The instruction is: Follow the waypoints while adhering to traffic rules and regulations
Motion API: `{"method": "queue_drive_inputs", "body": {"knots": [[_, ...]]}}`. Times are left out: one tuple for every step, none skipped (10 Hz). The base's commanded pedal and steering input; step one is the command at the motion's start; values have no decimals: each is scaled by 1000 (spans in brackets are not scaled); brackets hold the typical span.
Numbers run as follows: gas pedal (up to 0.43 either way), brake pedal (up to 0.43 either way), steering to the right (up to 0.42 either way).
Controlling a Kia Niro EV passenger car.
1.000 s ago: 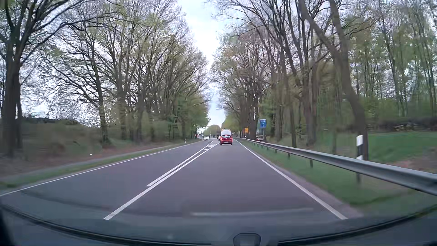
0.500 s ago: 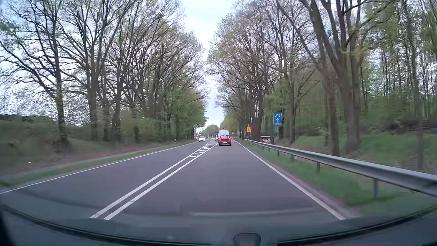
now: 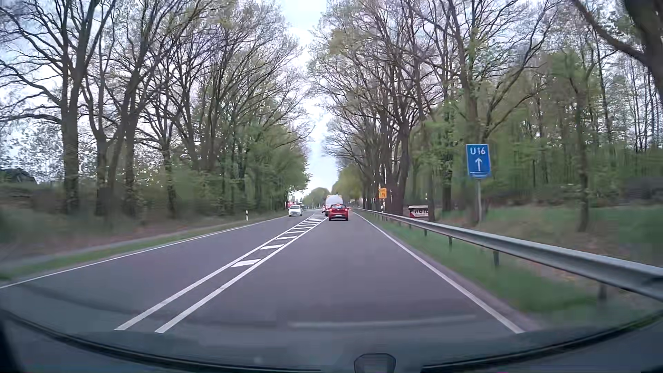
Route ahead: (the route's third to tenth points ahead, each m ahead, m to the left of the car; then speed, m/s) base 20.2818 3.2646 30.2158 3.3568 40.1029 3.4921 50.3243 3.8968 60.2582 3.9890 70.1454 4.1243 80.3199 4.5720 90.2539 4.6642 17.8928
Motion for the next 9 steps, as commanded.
{"method": "queue_drive_inputs", "body": {"knots": [[0, 79, 0], [0, 91, 0], [0, 104, 0], [0, 122, 0], [0, 140, 0], [0, 134, 0], [0, 134, -1], [0, 146, -2], [0, 152, -3]]}}
